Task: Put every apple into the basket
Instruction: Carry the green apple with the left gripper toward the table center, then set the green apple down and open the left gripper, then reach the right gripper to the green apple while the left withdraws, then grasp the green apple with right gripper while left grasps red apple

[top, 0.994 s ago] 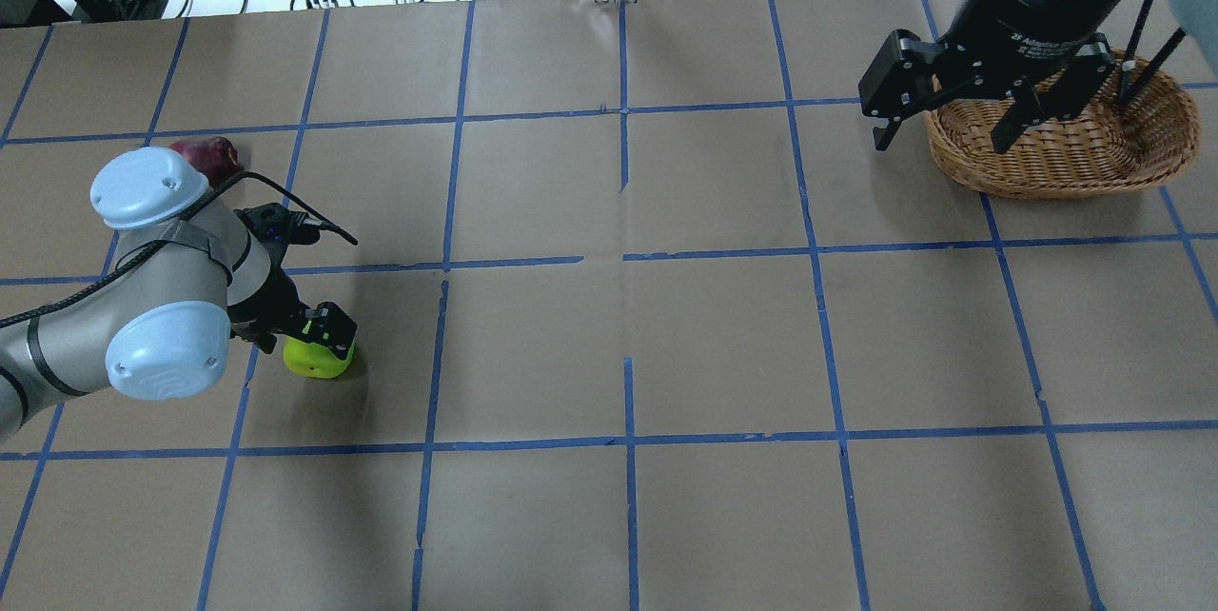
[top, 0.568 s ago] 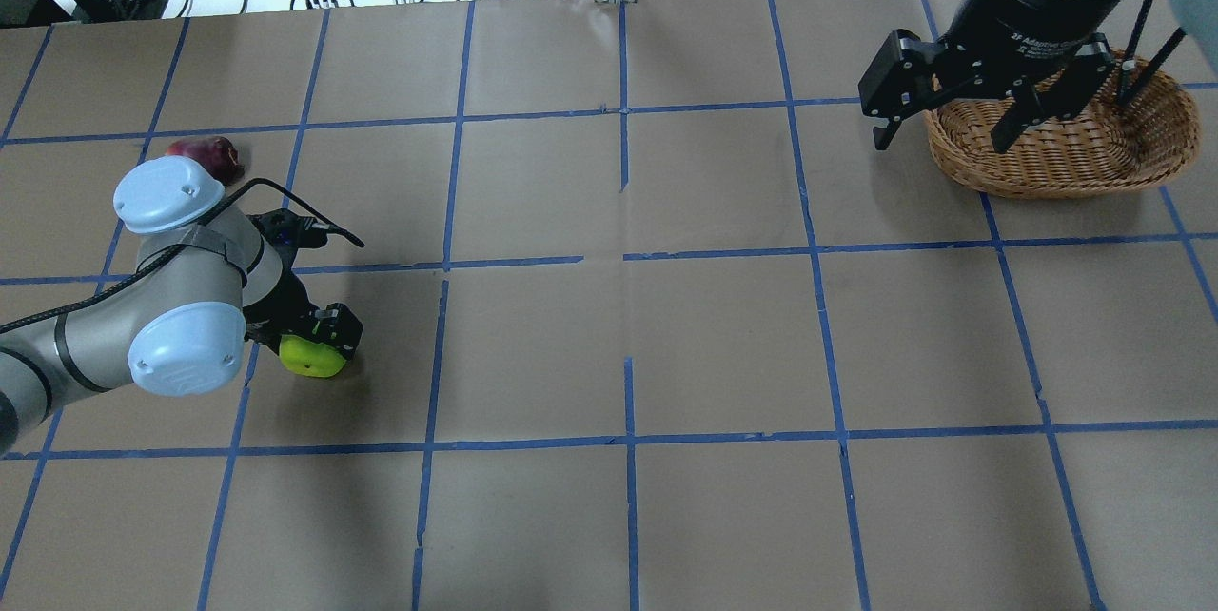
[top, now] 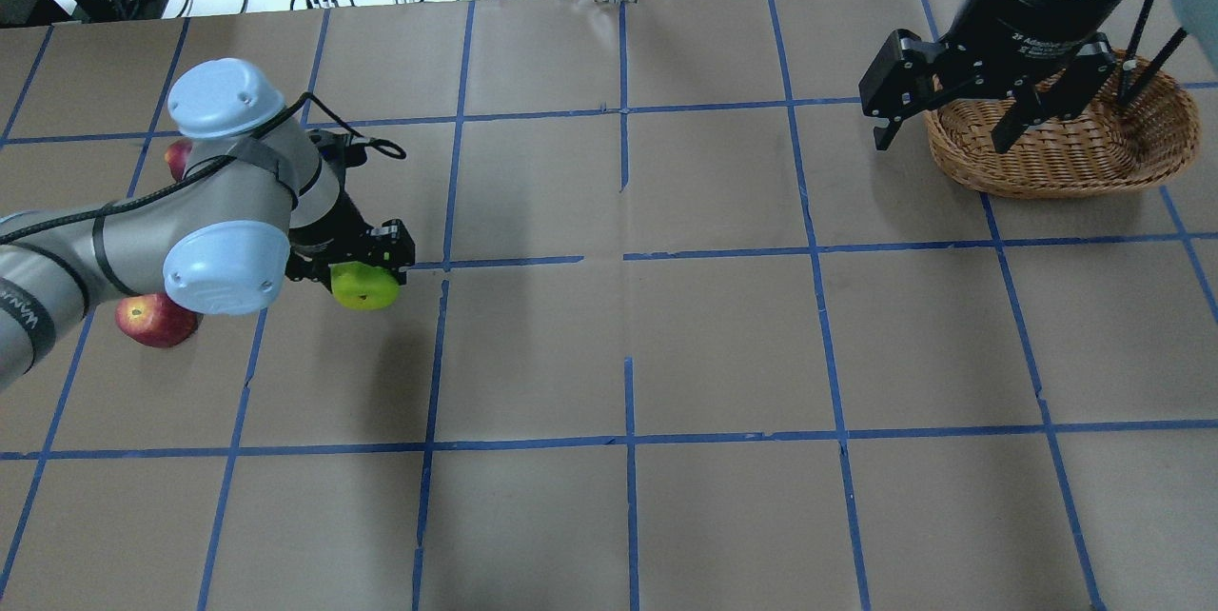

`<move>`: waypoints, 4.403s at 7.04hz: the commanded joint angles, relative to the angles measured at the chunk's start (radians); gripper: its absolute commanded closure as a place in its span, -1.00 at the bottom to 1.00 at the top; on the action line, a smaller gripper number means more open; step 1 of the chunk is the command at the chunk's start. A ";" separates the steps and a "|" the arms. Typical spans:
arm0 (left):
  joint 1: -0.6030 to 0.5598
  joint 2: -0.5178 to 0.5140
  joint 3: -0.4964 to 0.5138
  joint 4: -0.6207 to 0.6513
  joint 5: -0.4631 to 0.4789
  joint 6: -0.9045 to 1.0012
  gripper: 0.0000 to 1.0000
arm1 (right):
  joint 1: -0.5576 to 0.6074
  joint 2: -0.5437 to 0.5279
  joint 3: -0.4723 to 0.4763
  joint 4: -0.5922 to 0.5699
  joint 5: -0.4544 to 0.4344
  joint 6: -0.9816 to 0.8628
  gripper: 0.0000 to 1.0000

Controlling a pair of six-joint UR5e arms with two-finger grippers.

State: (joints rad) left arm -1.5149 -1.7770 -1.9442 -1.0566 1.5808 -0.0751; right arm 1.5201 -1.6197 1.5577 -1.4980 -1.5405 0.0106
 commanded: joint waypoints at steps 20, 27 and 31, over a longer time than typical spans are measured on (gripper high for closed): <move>0.259 -0.142 0.493 -0.425 0.191 0.523 -1.00 | 0.281 0.506 0.047 -0.691 0.095 0.003 -1.00; 0.565 -0.185 0.199 -0.112 0.096 0.844 -1.00 | 0.301 0.606 0.047 -0.720 0.142 -0.009 -1.00; 0.567 -0.268 0.163 -0.103 0.102 0.851 -1.00 | 0.298 0.636 0.048 -0.786 0.126 0.003 0.44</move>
State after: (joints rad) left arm -0.9485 -2.0211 -1.7804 -1.1633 1.6802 0.7737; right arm 1.8194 -0.9854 1.6099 -2.2770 -1.4032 0.0117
